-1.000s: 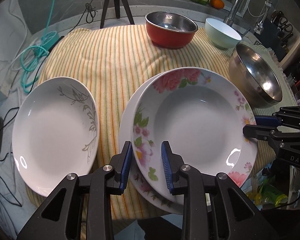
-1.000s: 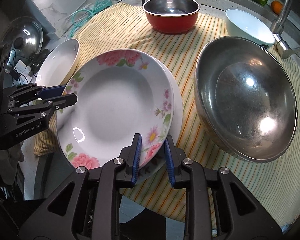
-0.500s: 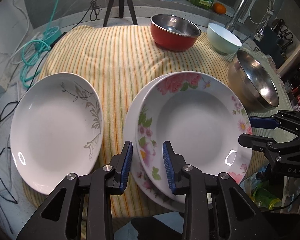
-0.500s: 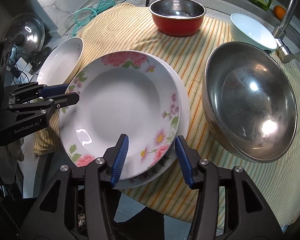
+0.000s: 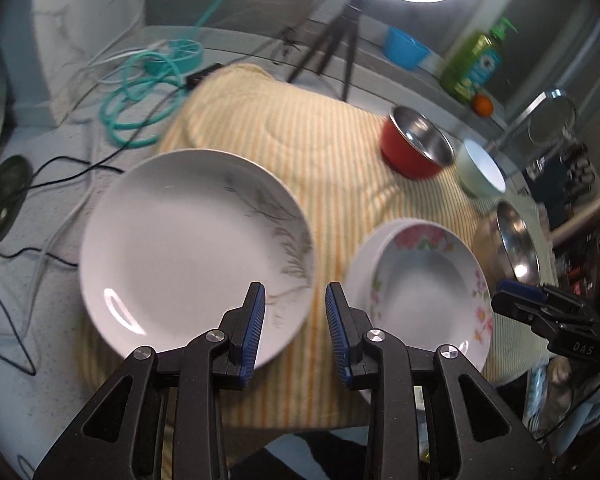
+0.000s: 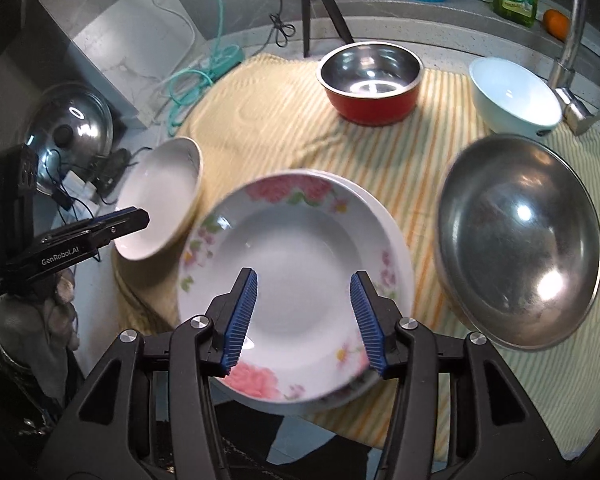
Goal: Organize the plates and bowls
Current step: 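Open the right gripper and release the pink-rose plate, then grasp the rim of the grey-leaf white plate with the right gripper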
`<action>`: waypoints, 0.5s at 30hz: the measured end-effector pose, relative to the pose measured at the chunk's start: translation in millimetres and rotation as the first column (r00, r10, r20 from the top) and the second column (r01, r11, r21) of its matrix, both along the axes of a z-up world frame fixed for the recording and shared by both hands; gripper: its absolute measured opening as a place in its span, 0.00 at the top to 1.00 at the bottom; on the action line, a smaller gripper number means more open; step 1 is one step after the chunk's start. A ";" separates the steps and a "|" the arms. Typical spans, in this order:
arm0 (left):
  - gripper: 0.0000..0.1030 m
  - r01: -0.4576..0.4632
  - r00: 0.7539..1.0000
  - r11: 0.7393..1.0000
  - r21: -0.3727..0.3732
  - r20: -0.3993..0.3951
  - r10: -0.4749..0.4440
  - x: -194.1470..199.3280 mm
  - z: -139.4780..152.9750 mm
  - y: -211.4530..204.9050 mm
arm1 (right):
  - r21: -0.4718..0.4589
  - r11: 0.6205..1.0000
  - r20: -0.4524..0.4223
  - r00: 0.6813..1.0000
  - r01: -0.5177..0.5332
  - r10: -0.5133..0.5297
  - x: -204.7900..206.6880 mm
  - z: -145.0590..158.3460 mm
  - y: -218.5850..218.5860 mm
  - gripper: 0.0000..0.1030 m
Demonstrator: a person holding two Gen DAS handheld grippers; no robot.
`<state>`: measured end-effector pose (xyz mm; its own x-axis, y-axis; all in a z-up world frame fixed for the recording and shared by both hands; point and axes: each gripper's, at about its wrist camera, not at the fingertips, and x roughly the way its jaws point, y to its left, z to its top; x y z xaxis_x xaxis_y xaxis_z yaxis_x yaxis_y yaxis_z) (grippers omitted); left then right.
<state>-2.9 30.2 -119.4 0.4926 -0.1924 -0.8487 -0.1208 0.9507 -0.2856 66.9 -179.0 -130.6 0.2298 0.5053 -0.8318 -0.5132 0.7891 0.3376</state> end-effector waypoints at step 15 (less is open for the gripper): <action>0.71 -0.233 0.972 0.972 0.031 -0.013 0.233 -21.4 -16.5 101.0 | 0.064 0.994 -0.029 0.995 -0.094 0.096 15.9 -5.2 101.2 0.51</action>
<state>-24.3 131.2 -135.9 0.5066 -0.0489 -0.8608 -0.3447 0.9037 -0.2542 82.8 -77.9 -135.8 0.1518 0.5747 -0.8042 -0.5730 0.7141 0.4021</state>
